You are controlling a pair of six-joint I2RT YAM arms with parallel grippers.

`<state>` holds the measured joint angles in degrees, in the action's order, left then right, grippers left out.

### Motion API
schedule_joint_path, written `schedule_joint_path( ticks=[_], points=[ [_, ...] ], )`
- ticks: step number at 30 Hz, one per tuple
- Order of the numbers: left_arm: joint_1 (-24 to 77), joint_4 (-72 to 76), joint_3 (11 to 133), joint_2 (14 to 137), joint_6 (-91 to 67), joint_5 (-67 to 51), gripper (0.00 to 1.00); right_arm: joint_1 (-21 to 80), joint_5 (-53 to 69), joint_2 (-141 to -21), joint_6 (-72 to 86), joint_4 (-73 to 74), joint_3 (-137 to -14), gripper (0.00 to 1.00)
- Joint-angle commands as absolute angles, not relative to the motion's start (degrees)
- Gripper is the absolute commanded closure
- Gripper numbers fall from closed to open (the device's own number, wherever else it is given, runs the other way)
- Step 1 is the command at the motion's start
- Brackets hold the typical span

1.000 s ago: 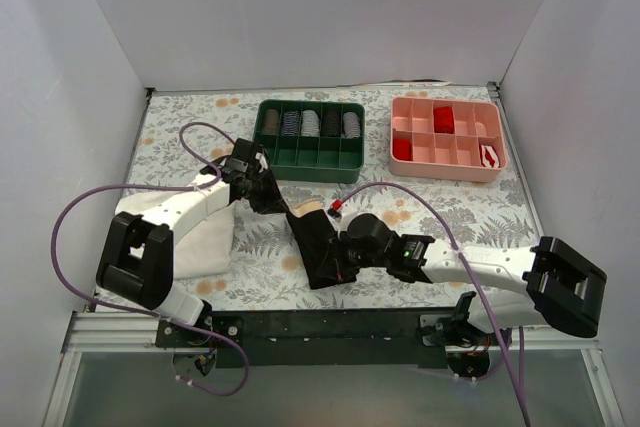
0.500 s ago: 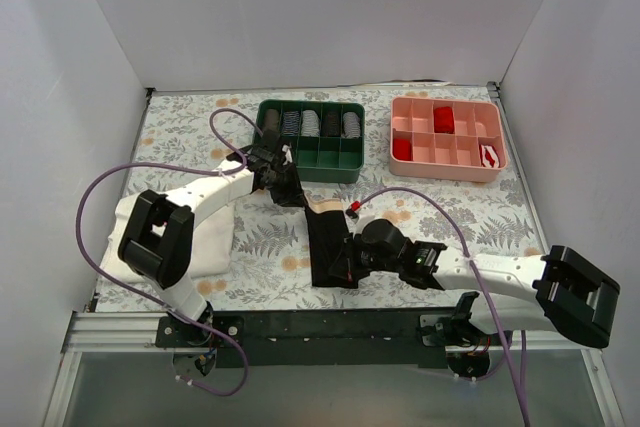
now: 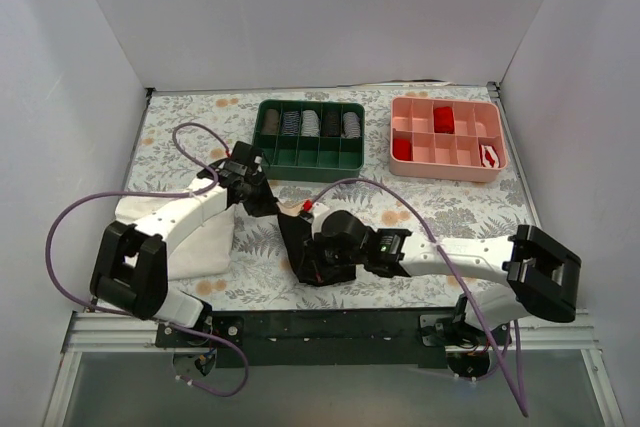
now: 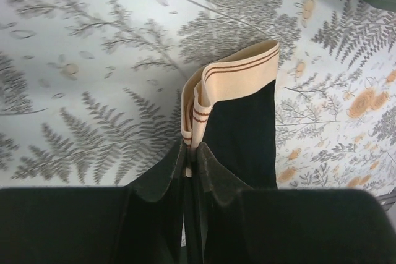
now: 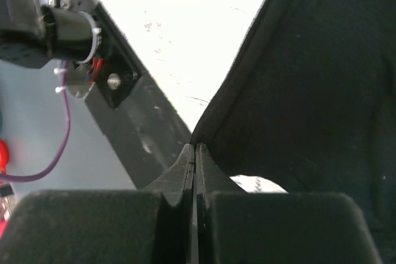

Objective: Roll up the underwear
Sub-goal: Fold the underwear at the center of the board.

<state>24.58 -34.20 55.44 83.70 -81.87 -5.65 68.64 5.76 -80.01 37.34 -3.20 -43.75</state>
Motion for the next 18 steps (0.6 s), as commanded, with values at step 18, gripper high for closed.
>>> schedule_joint_path(
  ticks=[18],
  points=[
    [20.65, -36.48, 53.70, 76.46, -81.30, -5.97, 0.91, 71.29, 7.29, -82.54, 39.90, -6.93, -44.04, 0.99]
  ],
)
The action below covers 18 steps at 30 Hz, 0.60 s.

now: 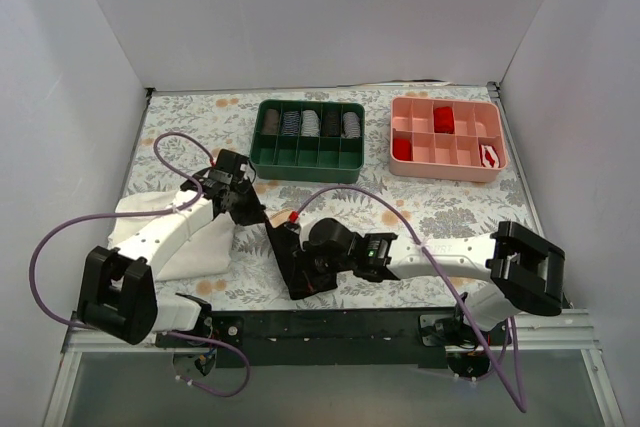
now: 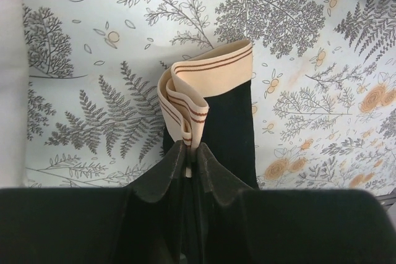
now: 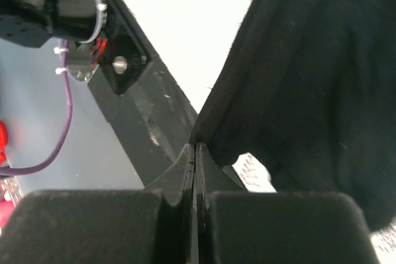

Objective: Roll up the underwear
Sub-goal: Fold the underwear at the center of the board.

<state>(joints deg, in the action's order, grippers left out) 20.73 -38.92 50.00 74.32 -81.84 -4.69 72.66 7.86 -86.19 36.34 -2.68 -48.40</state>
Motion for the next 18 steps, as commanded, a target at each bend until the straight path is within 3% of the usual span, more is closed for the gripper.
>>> schedule_joint_path(
  ticks=[1, 18],
  points=[
    [20.65, -36.13, 54.05, 76.99, -81.30, -6.24, 0.91, 71.11, 6.34, -82.01, 41.12, -7.55, -43.25, 0.99],
    [29.17, -29.80, 62.04, 87.79, -80.16, -10.72, 0.88, 66.97, 0.35, -74.01, 50.53, -10.81, -31.38, 0.99]
  ],
)
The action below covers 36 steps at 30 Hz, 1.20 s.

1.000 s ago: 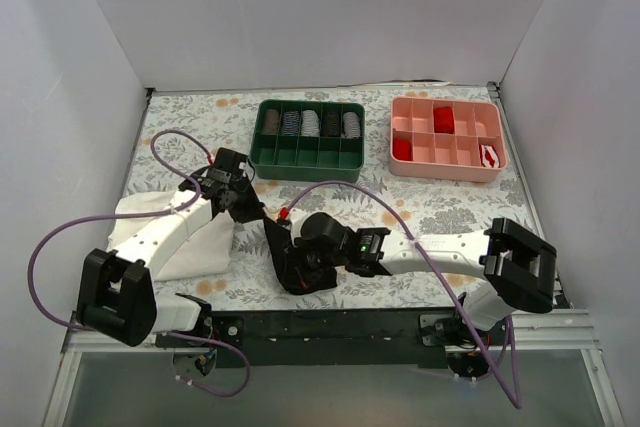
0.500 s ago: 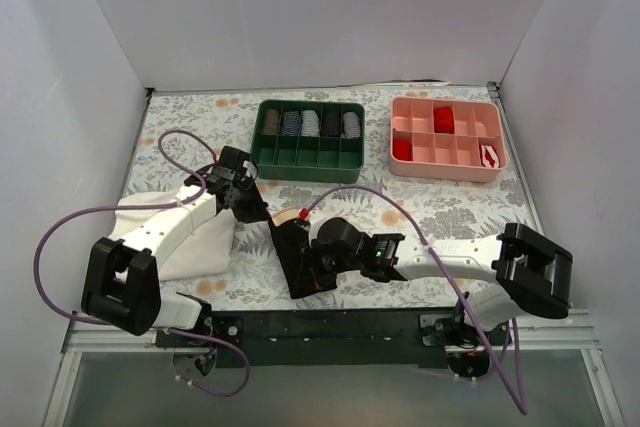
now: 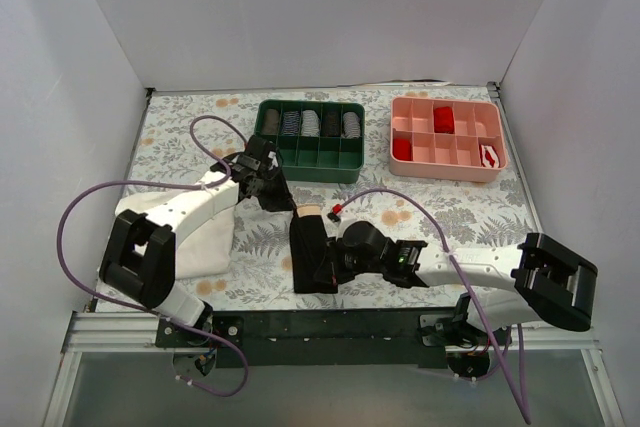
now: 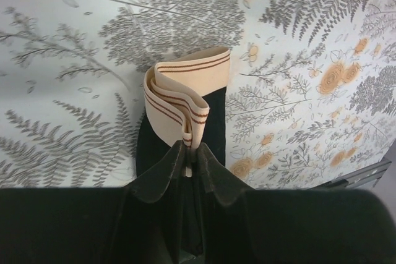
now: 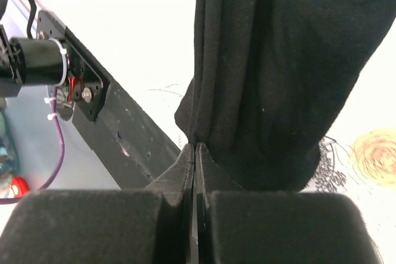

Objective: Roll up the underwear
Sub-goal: Fold the underwear at the center of the board.

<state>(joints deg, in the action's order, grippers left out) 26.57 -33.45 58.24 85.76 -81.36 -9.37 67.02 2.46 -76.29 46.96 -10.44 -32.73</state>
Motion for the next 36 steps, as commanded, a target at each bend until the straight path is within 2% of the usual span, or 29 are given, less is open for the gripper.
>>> schedule_joint_path(
  ticks=[1, 15, 24, 30, 36],
  points=[
    [29.61, -29.45, 63.09, 88.59, -79.90, -10.90, 0.88, 66.97, 0.35, -73.74, 51.67, -10.98, -30.85, 0.99],
    [37.26, -27.60, 70.83, 100.02, -76.38, -13.80, 0.82, 66.97, -6.85, -68.82, 62.93, -13.62, -21.36, 0.99],
    [38.67, -28.48, 72.42, 103.44, -75.68, -13.80, 0.74, 66.97, -7.64, -69.00, 65.12, -12.13, -21.01, 0.99],
    [39.99, -28.48, 73.57, 104.94, -75.14, -13.62, 0.73, 66.97, -9.05, -67.24, 66.62, -12.13, -19.42, 0.99],
    [40.17, -28.04, 74.62, 105.73, -74.88, -14.77, 0.66, 66.88, -9.14, -67.67, 66.45, -11.25, -20.47, 0.98]
  ],
)
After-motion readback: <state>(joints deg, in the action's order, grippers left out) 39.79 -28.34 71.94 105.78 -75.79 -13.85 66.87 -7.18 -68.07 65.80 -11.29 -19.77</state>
